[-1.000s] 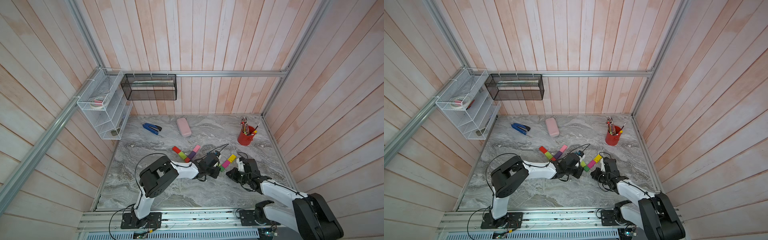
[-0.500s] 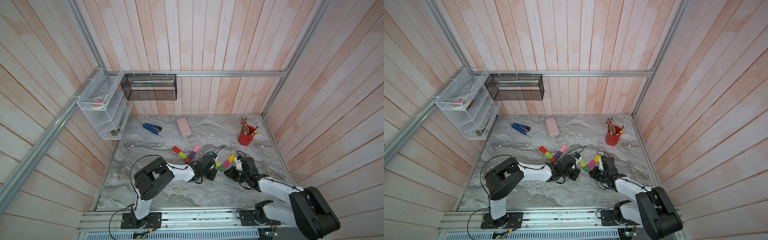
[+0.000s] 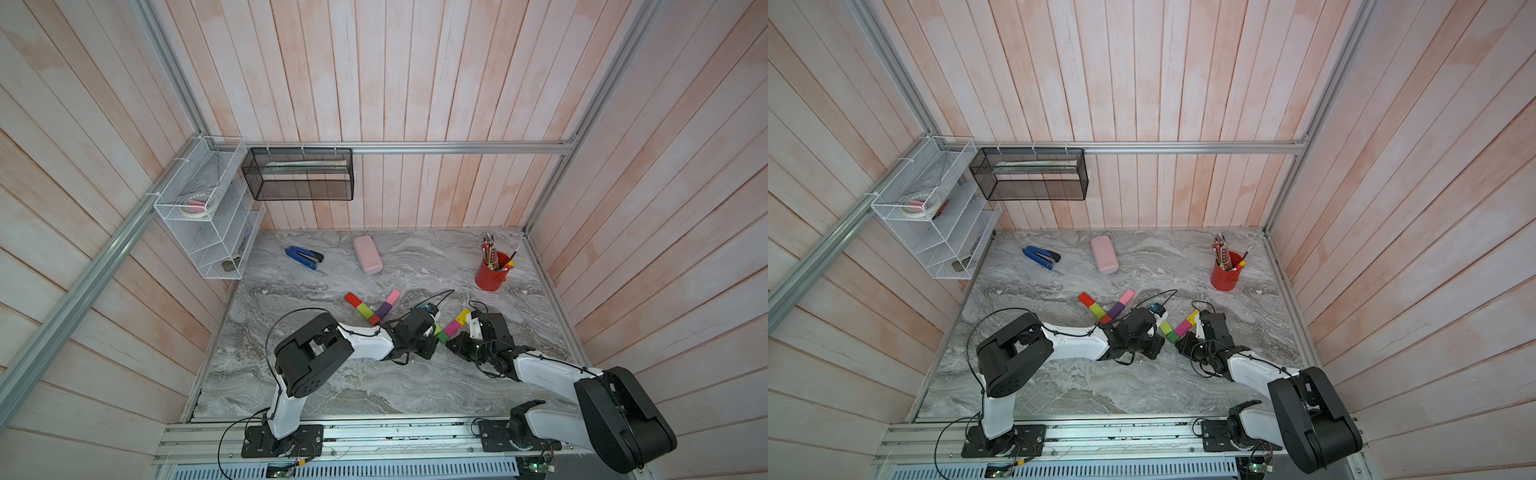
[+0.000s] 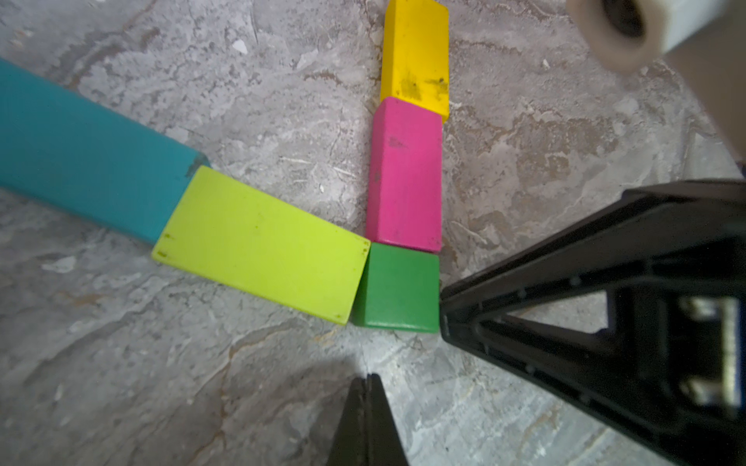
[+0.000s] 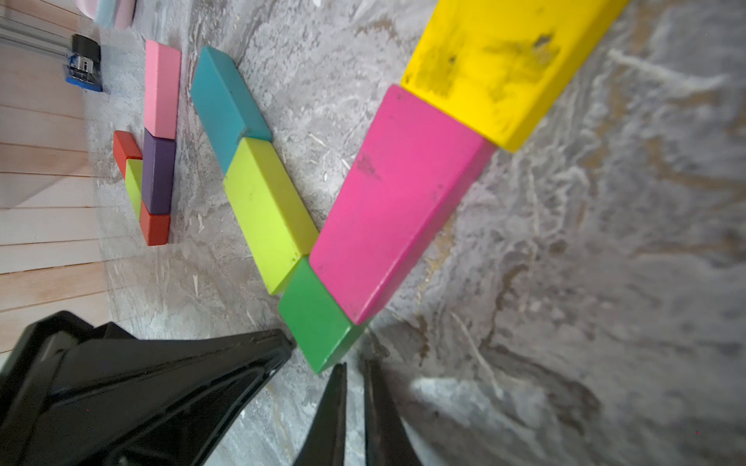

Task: Assemble the letter v with building blocks
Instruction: Adjust the building block at the center of the board.

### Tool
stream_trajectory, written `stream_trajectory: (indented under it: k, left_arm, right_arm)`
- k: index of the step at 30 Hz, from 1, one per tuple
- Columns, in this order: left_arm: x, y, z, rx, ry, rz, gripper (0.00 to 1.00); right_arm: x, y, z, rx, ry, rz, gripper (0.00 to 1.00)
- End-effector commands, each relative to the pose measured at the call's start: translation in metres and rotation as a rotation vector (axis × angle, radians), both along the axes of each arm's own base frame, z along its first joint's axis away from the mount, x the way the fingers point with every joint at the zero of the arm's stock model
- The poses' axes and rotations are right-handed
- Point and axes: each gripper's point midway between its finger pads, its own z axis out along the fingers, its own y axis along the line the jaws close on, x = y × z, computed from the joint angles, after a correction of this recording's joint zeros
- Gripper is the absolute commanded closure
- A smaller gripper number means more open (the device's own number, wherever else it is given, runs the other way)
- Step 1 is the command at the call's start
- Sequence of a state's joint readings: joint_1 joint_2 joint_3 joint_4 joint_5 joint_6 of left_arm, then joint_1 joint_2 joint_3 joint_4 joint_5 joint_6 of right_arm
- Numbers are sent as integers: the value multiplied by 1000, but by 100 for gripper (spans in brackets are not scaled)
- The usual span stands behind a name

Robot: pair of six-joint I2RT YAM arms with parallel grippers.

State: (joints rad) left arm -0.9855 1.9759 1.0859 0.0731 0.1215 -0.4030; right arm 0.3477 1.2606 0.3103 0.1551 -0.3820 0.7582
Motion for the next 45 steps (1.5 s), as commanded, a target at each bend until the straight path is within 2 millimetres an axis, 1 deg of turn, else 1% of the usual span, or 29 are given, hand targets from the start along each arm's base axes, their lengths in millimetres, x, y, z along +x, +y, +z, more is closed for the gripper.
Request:
stream_trajectory:
  k: [1, 23, 25, 27, 28, 30, 32, 34, 37, 38, 40, 41, 45]
  left_arm:
    - [-3, 3, -15, 45, 22, -19, 100]
    - [-3, 2, -17, 52, 28, -18, 100]
    - [-3, 2, -16, 51, 27, -17, 100]
    - [-3, 3, -17, 52, 28, -17, 100]
    - [-3, 3, -17, 52, 28, -16, 100]
    - [-3, 3, -17, 52, 27, -16, 100]
    - [-3, 3, -16, 51, 27, -17, 100]
    - [-3, 3, -16, 49, 25, -17, 100]
    - [-3, 2, -16, 49, 26, -20, 100]
    - [-3, 3, -16, 48, 27, -20, 100]
    - [-4, 3, -16, 48, 26, -21, 100]
    - [-4, 3, -16, 47, 25, -23, 100]
    - [-3, 3, -15, 45, 23, -19, 100]
  right_arm:
    - [2, 5, 2, 1, 3, 14, 87]
    - [2, 10, 1, -7, 11, 33, 87]
    - [-1, 9, 2, -10, 13, 34, 87]
    - [1, 6, 8, -25, -7, 26, 87]
    - [3, 3, 14, -43, -28, 21, 87]
    - [12, -9, 28, -92, -63, -17, 87]
    - [24, -30, 43, -132, -107, -87, 87]
    - [38, -56, 60, -138, -152, -166, 87]
    - [54, -91, 69, -165, -165, -232, 89]
    - [59, -98, 70, -180, -164, -234, 89]
    - [71, -108, 71, -211, -153, -220, 89]
    - [76, -109, 73, -215, -153, -212, 89]
    - [98, -108, 64, -209, -124, -172, 89]
